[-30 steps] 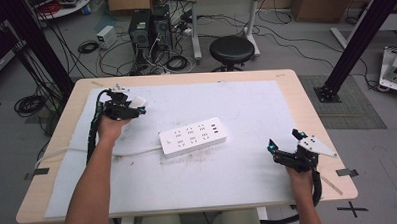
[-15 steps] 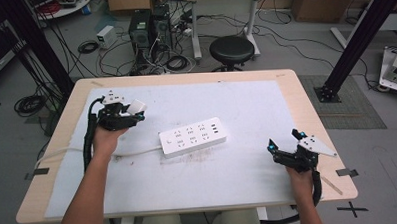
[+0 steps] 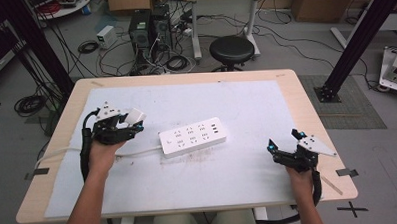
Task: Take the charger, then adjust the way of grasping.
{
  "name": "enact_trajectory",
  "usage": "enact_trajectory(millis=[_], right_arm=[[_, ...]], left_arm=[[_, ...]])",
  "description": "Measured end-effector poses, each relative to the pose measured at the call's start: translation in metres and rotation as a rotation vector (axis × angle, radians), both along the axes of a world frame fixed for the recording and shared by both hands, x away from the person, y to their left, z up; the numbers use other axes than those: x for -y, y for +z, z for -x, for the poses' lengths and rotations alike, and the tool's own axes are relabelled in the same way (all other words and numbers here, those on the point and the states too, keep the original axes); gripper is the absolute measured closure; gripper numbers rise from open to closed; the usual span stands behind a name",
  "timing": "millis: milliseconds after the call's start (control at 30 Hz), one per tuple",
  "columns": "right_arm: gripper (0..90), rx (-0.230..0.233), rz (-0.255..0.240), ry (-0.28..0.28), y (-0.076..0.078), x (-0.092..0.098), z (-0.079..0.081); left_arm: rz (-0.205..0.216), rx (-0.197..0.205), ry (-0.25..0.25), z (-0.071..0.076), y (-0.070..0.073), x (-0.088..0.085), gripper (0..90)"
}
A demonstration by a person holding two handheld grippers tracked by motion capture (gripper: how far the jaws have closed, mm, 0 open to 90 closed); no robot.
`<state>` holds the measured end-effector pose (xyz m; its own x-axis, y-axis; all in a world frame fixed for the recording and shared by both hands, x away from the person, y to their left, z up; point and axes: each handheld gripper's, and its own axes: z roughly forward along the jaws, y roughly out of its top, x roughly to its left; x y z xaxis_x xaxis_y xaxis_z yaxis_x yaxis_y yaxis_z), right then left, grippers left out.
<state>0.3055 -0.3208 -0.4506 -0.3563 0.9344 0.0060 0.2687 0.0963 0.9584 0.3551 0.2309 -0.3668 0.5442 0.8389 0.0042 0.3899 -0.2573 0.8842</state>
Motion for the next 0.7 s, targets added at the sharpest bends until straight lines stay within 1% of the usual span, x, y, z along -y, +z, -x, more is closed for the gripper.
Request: enact_trajectory(millis=[100, 133, 167, 300, 333, 433, 467, 567, 667, 700], right_arm=[[5.4, -0.002, 0.001, -0.001, 0.0, 0.0, 0.0], [5.5, 0.005, 0.008, 0.004, 0.0, 0.0, -0.001], [5.5, 0.005, 0.008, 0.005, 0.0, 0.0, -0.001], [5.5, 0.001, 0.01, 0.007, 0.0, 0.0, -0.001], [5.5, -0.006, 0.005, 0.007, 0.0, 0.0, -0.001], [5.5, -0.008, 0.005, 0.006, 0.0, 0.0, 0.0], [5.4, -0.001, 0.009, 0.006, 0.0, 0.0, -0.001], [5.4, -0.009, 0.004, 0.004, 0.0, -0.001, 0.0], [5.4, -0.008, 0.007, 0.002, 0.0, -0.001, 0.0], [5.5, -0.001, 0.017, 0.007, 0.0, 0.0, -0.001]], left_arm=[[-0.003, 0.013, -0.007, 0.007, 0.0, 0.002, 42.5], [0.001, 0.016, -0.011, 0.009, 0.0, 0.003, 42.5], [0.008, 0.021, -0.013, 0.012, 0.0, 0.004, 42.5], [0.012, 0.028, -0.019, 0.019, -0.001, 0.007, 42.5], [0.014, 0.03, -0.02, 0.02, -0.001, 0.007, 42.5], [0.012, 0.035, -0.029, 0.022, 0.001, 0.008, 42.5], [0.013, 0.037, -0.032, 0.023, 0.001, 0.009, 42.5], [0.01, 0.041, -0.044, 0.024, 0.004, 0.01, 42.5], [0.005, 0.044, -0.068, 0.025, 0.009, 0.013, 42.5], [0.006, 0.047, -0.073, 0.026, 0.01, 0.014, 42.5]])
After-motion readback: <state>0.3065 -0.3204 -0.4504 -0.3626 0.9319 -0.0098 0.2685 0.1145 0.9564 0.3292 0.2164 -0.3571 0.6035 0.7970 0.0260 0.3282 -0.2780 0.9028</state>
